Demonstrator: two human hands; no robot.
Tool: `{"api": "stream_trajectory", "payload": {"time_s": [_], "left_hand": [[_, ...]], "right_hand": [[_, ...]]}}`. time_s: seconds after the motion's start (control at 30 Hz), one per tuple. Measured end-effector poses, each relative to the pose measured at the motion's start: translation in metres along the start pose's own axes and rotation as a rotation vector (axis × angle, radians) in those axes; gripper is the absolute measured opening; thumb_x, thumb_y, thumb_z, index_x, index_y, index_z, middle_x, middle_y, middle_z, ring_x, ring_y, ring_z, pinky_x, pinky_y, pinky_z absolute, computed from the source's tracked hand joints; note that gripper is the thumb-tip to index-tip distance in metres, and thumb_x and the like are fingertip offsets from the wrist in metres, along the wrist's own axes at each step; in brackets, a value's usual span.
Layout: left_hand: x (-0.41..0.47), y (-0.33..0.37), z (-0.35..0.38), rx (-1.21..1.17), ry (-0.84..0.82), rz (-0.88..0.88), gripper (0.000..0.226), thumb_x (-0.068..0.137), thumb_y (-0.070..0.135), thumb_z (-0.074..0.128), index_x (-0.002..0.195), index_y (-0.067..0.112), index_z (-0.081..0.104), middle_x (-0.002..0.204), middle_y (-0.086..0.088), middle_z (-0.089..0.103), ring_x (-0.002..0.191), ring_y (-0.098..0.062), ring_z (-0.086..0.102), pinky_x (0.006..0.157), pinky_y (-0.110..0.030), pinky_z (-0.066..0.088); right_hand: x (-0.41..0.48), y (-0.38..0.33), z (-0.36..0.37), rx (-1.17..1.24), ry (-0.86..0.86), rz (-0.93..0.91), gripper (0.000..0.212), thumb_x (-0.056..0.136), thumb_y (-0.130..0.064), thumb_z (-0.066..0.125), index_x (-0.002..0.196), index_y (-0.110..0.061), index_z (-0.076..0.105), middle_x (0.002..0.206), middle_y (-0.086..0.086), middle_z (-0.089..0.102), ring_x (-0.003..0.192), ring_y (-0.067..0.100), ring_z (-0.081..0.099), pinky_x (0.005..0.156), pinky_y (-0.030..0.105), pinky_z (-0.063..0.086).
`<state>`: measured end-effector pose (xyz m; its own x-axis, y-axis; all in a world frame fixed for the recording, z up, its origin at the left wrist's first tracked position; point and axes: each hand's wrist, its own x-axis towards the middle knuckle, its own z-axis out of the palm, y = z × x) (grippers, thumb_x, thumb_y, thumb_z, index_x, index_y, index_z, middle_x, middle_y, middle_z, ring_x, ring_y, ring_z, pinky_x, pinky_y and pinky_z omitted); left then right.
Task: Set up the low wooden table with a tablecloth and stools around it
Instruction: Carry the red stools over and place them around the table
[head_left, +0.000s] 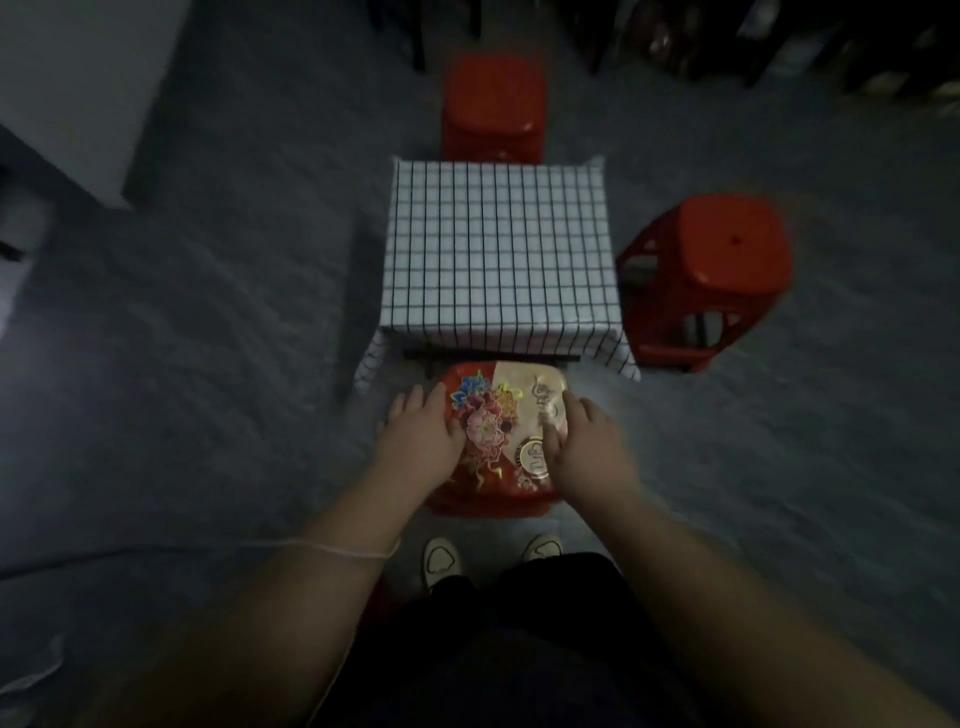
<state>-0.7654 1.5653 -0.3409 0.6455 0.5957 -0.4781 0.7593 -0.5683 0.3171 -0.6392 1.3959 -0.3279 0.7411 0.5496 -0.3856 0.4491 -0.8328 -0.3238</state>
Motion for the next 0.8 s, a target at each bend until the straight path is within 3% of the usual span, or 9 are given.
{"api": "stream_trajectory", "payload": {"time_s": [0.13, 0.33, 0.53, 0.8], "left_hand": [[-0.049, 0.009, -0.055, 0.042, 0.16, 0.089, 0.066, 0.097, 0.045, 0.04, 0.156, 0.023, 0.02, 0.161, -0.009, 0.026, 0.149, -0.029, 0.02, 0.119, -0.051, 0.024], [-0.092, 0.002, -0.087, 0.118, 0.311, 0.131, 0.066, 0.097, 0.049, 0.037, 0.156, 0.025, 0.02, 0.161, -0.006, 0.027, 0.149, -0.028, 0.018, 0.12, -0.052, 0.02], [-0.123, -0.006, -0.081, 0.055, 0.429, -0.097, 0.065, 0.096, 0.049, 0.041, 0.154, 0.025, 0.026, 0.158, -0.006, 0.034, 0.146, -0.029, 0.026, 0.118, -0.049, 0.024], [-0.197, 0.011, -0.051, -0.145, 0.587, -0.545, 0.065, 0.093, 0.046, 0.049, 0.15, 0.019, 0.034, 0.147, -0.01, 0.047, 0.134, -0.032, 0.042, 0.11, -0.047, 0.036]], "right_hand": [[-0.045, -0.02, -0.042, -0.015, 0.091, -0.076, 0.065, 0.094, -0.045, 0.044, 0.153, -0.024, 0.025, 0.153, 0.006, 0.036, 0.138, 0.027, 0.037, 0.109, 0.049, 0.039], [-0.063, -0.033, -0.08, -0.139, 0.181, -0.251, 0.07, 0.094, -0.054, 0.042, 0.155, -0.03, 0.016, 0.161, 0.001, 0.025, 0.15, 0.023, 0.017, 0.121, 0.047, 0.021], [-0.055, -0.053, -0.106, -0.189, 0.197, -0.441, 0.071, 0.092, -0.057, 0.039, 0.154, -0.034, 0.014, 0.163, -0.001, 0.023, 0.151, 0.021, 0.015, 0.119, 0.047, 0.017], [-0.048, -0.074, -0.134, -0.3, 0.068, -0.918, 0.066, 0.097, -0.053, 0.038, 0.154, -0.03, 0.015, 0.163, 0.002, 0.023, 0.151, 0.024, 0.015, 0.12, 0.046, 0.019]]}}
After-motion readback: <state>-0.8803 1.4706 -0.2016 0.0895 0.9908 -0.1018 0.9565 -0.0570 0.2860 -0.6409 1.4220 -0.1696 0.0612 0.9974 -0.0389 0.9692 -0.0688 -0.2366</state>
